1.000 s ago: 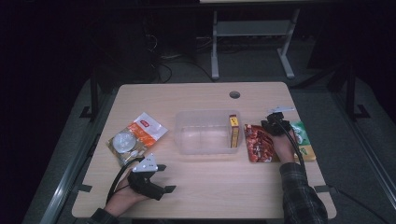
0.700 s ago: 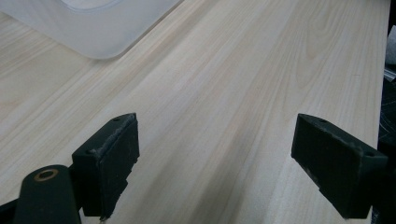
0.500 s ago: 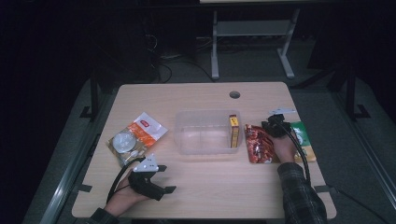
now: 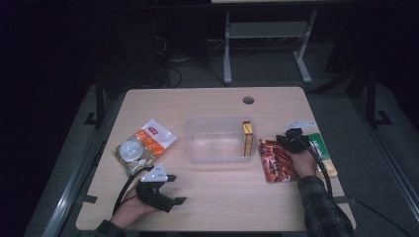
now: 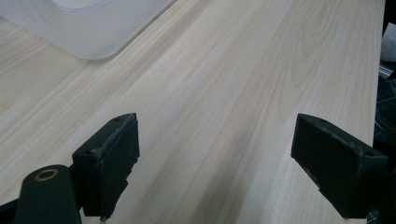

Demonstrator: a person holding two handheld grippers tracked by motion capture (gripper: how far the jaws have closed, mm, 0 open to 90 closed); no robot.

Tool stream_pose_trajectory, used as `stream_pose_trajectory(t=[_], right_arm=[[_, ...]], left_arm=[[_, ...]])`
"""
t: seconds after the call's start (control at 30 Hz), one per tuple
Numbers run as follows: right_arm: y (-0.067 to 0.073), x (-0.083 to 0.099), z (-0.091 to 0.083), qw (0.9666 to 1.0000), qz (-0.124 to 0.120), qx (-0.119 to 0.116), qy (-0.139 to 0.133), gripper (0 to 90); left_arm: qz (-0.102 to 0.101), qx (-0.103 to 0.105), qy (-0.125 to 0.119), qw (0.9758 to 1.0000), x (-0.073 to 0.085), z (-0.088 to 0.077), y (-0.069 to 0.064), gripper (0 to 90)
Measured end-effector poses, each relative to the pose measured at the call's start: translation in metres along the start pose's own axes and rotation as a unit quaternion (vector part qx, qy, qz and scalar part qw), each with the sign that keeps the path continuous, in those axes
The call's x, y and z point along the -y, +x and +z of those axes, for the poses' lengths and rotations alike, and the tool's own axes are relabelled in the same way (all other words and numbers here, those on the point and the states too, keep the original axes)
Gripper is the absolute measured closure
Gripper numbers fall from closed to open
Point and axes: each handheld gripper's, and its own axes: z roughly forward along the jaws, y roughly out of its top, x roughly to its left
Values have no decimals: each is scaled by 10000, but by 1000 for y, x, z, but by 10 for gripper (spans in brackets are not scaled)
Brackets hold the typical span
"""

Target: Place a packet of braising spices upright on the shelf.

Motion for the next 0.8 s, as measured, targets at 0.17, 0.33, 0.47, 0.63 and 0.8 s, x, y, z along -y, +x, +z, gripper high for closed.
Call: stream_pose_trajectory(t=[0.17, 0.33, 0.47, 0.63, 0.8], right_arm=[[7, 5, -7, 9998, -129, -115, 24, 900], [18, 11, -16, 9988, -319, -338, 132, 900], [23, 14, -20, 9981, -403, -438, 160, 900], [33, 17, -28, 9963, -611, -528, 303, 900], [35, 15, -33, 9956, -774, -394, 343, 900]], left_arm=[[-1, 11, 11, 10000, 0, 0, -1, 147], [37, 54, 10, 10000, 0, 1, -1, 147], [29, 62, 12, 10000, 0, 1, -2, 147], [25, 84, 16, 10000, -1, 2, -3, 147], [69, 78, 47, 9999, -2, 1, -3, 147]])
